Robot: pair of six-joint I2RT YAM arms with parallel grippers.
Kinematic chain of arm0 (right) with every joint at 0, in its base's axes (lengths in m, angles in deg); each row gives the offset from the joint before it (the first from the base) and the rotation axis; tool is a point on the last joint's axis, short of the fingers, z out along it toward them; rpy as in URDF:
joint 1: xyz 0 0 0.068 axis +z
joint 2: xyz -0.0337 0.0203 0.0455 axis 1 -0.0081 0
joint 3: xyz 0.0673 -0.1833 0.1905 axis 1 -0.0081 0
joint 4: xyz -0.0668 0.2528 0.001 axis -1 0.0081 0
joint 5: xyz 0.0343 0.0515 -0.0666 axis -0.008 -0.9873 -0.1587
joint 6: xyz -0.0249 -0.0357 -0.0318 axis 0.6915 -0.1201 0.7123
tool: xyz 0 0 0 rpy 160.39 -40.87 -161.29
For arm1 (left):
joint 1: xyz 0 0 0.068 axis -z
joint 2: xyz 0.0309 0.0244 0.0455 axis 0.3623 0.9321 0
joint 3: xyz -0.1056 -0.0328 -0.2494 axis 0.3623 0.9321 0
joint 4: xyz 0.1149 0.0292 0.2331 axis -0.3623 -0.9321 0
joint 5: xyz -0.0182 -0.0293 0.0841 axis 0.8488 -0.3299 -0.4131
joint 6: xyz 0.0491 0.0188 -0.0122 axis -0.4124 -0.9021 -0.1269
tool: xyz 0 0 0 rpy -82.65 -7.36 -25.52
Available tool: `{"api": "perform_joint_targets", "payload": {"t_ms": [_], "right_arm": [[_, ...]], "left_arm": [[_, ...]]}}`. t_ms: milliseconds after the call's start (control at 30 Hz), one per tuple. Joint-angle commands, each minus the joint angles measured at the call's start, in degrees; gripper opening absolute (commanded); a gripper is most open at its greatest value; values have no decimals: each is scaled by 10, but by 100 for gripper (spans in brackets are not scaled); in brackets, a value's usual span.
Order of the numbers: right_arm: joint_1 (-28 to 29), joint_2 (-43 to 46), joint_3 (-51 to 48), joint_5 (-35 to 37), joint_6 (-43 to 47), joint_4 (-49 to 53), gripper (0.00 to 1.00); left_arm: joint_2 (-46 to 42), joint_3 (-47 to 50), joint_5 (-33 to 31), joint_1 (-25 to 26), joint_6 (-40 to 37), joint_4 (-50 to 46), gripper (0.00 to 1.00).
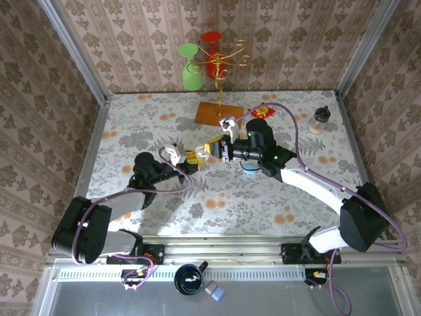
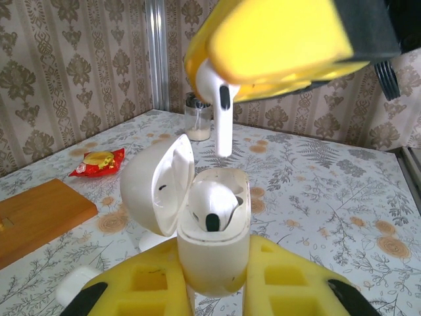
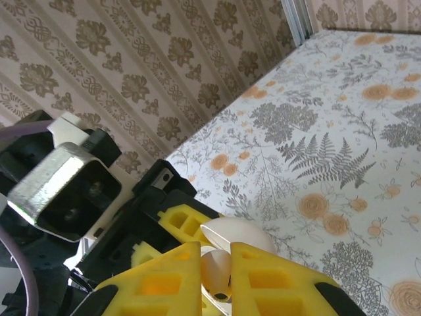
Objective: Insert wireless bluetooth earbuds into charging case
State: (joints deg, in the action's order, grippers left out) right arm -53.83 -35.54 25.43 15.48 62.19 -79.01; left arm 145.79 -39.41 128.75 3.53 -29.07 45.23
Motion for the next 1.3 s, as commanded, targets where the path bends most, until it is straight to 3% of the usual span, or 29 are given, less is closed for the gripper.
{"api": "perform_joint_targets", "payload": {"t_ms": [0,1067,1200,1267], "right_arm": [[-2,-9,14,-13,11,0,16],[-3,-44,10,-51,-34,-21,14],[-3,-50,10,-44,-31,-12,16],[-2,-49,10,-20,-24,2,22]], "left_arm": [[-8,-14,14,2,-2,19,0],[7,-9,-32,-4,8,54,0],[3,-9,-30,-4,10,53,0],[-1,-8,-30,-4,10,53,0]]}}
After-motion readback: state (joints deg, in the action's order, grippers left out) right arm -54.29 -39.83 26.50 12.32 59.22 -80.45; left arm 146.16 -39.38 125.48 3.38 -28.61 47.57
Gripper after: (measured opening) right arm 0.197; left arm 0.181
